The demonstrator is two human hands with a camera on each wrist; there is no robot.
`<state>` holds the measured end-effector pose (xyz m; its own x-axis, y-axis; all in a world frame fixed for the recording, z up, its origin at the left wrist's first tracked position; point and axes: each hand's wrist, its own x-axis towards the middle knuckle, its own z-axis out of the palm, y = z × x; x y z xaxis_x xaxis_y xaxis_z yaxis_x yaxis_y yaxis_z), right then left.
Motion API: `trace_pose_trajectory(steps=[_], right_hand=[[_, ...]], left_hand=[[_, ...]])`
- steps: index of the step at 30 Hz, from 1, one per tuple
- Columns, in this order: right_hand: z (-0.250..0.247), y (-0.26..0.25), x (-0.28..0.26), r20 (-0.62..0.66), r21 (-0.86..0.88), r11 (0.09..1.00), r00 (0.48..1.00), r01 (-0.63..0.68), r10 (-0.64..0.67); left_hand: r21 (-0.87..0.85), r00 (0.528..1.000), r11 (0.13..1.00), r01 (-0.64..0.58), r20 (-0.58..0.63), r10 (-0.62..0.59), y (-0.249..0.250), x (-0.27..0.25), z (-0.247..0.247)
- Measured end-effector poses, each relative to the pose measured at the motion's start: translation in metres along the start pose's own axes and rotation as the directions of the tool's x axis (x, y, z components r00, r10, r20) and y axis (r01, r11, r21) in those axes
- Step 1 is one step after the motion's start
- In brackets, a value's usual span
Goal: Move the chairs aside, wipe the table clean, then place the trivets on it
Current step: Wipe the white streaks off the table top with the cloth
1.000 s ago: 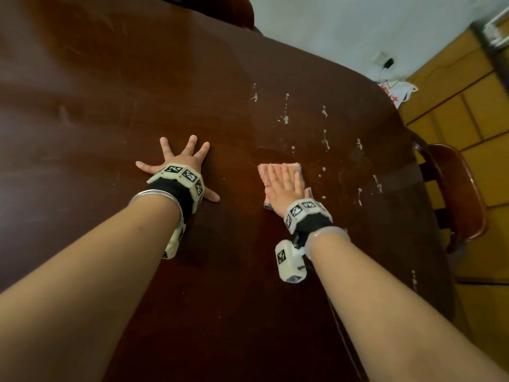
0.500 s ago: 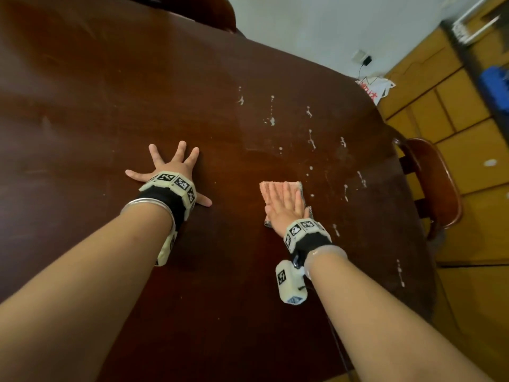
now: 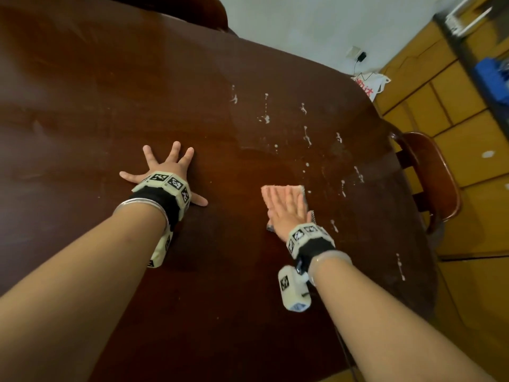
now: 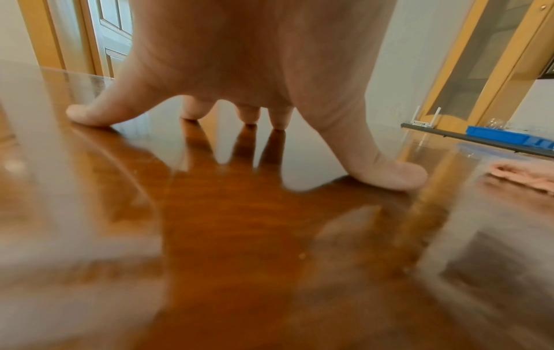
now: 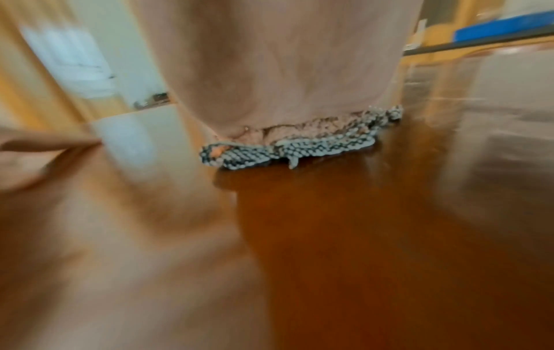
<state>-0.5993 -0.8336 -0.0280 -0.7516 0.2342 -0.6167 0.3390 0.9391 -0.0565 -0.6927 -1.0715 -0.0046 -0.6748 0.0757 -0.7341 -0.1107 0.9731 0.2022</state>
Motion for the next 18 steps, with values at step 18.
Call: trace_pose_trajectory(steps=[18], right_hand=[[-0.077, -0.014, 0.091, -0.105, 0.042, 0.999, 0.994, 0.011, -0.006]], left_hand=[[-0.083, 0.993, 0.994, 0.075, -0.089, -0.083, 0.026, 0.030, -0.013]])
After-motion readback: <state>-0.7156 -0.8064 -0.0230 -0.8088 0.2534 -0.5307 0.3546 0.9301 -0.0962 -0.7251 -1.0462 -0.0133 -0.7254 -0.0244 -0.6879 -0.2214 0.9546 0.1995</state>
